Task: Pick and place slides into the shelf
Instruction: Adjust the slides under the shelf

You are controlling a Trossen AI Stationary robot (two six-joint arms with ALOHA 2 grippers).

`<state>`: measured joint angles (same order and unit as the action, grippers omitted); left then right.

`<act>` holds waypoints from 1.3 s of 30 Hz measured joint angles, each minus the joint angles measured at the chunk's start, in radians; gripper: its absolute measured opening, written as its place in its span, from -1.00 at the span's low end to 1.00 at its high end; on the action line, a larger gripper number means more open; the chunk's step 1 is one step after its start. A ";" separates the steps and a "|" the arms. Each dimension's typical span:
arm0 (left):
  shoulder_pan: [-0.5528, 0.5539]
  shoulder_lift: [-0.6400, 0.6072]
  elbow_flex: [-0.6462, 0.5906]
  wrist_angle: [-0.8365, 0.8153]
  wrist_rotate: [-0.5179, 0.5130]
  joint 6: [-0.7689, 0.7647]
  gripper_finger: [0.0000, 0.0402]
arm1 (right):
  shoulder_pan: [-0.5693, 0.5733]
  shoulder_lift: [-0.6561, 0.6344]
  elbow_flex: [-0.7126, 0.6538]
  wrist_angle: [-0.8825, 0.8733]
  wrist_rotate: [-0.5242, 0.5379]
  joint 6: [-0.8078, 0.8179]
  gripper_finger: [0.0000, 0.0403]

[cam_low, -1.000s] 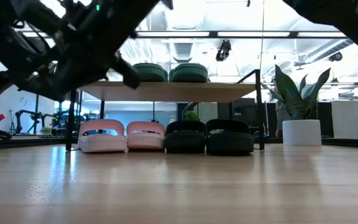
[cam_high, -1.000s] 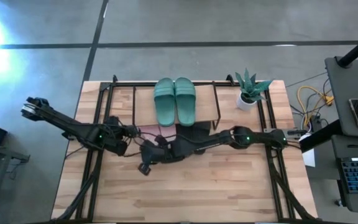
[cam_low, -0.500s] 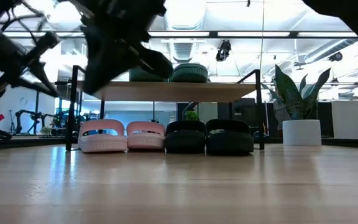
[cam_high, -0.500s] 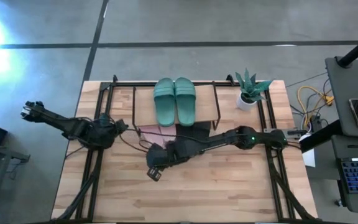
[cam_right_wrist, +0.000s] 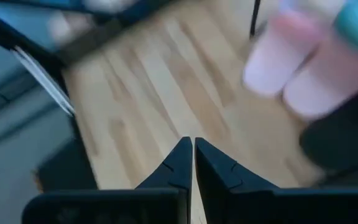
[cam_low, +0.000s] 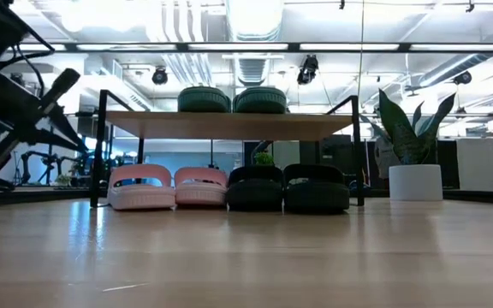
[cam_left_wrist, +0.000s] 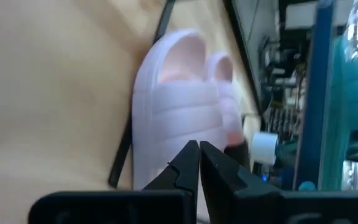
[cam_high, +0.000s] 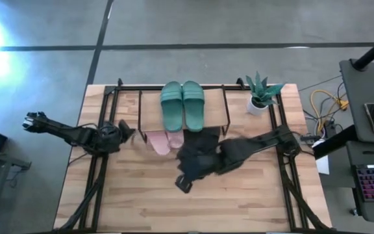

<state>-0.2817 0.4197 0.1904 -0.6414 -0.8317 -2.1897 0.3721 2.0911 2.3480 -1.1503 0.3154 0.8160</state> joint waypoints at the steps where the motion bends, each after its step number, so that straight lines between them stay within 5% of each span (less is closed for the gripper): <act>1: 0.018 0.003 0.001 -0.001 -0.011 0.006 -1.00 | 0.000 0.004 -0.003 -0.004 -0.001 0.012 -0.94; 7: 0.114 0.059 -0.009 0.100 0.143 0.034 -1.00 | -0.018 -0.046 0.009 -0.076 0.034 0.134 -0.94; 14: 0.224 0.075 -0.007 0.466 0.416 0.429 -1.00 | -0.019 -0.028 0.001 -0.122 0.049 0.180 -0.94; 18: 0.372 0.045 -0.006 0.443 0.599 0.538 -1.00 | -0.020 -0.034 0.005 -0.116 0.055 0.199 -0.94; 23: 0.569 -0.006 0.034 0.240 0.657 0.695 -1.00 | -0.011 -0.028 0.002 -0.119 0.053 0.220 -0.94; 29: 0.820 0.033 0.004 0.180 1.122 1.029 -1.00 | 0.000 -0.025 0.002 -0.119 0.053 0.224 -0.94; 35: 0.866 0.194 0.138 0.226 1.082 1.493 -1.00 | -0.004 -0.022 0.002 -0.118 0.053 0.224 -0.94; 39: 0.870 0.376 0.299 -0.056 0.939 1.716 -1.00 | -0.004 -0.022 0.002 -0.118 0.054 0.231 -0.94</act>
<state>0.5879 0.7956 0.4898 -0.6978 0.1069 -0.4740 0.3683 2.0689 2.3505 -1.2687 0.3691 1.0473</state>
